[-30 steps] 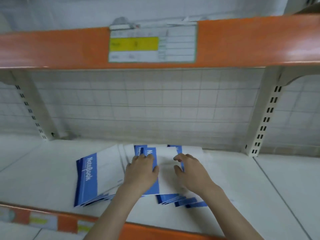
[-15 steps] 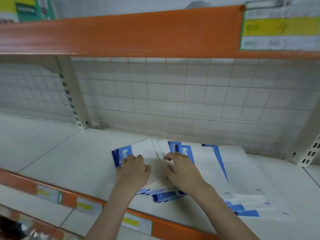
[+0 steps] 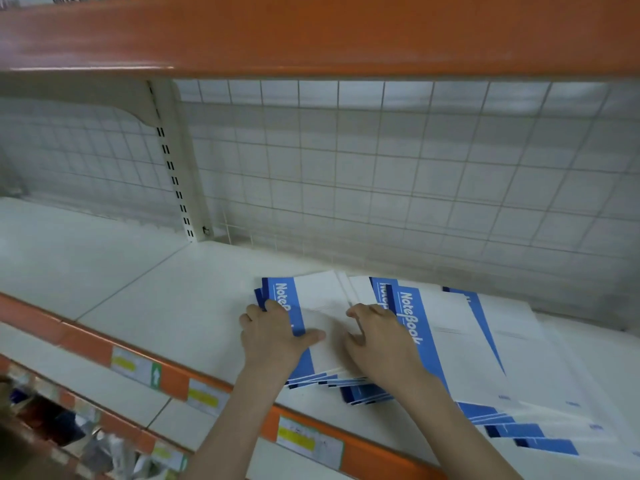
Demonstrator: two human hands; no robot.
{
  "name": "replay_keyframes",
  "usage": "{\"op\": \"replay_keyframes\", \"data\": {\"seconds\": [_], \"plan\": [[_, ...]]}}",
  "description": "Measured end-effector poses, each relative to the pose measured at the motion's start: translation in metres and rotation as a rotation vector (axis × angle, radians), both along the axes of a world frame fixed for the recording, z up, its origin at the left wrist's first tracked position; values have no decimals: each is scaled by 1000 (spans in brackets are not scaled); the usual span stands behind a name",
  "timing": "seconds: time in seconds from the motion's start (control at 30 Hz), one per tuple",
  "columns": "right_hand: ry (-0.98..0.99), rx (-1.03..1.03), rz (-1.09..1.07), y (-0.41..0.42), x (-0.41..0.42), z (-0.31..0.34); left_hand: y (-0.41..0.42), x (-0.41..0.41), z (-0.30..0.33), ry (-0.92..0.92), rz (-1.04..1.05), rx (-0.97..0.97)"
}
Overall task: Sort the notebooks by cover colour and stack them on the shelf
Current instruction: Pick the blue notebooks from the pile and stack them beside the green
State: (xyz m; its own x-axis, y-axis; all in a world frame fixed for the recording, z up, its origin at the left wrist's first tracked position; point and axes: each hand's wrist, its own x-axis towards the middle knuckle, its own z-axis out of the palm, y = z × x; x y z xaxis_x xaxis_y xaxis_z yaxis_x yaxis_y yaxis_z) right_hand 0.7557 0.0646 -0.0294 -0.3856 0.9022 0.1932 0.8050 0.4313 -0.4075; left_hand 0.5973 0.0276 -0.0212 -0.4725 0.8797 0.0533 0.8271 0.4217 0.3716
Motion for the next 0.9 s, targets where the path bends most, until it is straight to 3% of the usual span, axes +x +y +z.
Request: {"op": "replay_keyframes", "data": {"seconds": [0.17, 0.33, 0.47, 0.53, 0.63, 0.67, 0.77, 0.9], "plan": [[-75, 23, 45, -3, -3, 3, 8, -3, 4, -489, -3, 288], [-44, -80, 363, -14, -12, 8, 15, -6, 7, -1017, 38, 344], [-45, -49, 336, -11, -17, 14, 15, 1, 17, -1195, -3, 388], [13, -49, 330, -11, -18, 16, 13, 0, 18, -1111, -11, 411], [74, -57, 348, -11, -19, 13, 10, -11, 9, -476, -32, 372], [86, -69, 351, -11, -19, 12, 8, -14, 5, -360, -8, 308], [80, -111, 366, -10, -20, 4, 1, -17, -4, -348, 7, 95], [37, -142, 373, -11, -22, -3, 1, -13, -7, -531, -34, 231]]}}
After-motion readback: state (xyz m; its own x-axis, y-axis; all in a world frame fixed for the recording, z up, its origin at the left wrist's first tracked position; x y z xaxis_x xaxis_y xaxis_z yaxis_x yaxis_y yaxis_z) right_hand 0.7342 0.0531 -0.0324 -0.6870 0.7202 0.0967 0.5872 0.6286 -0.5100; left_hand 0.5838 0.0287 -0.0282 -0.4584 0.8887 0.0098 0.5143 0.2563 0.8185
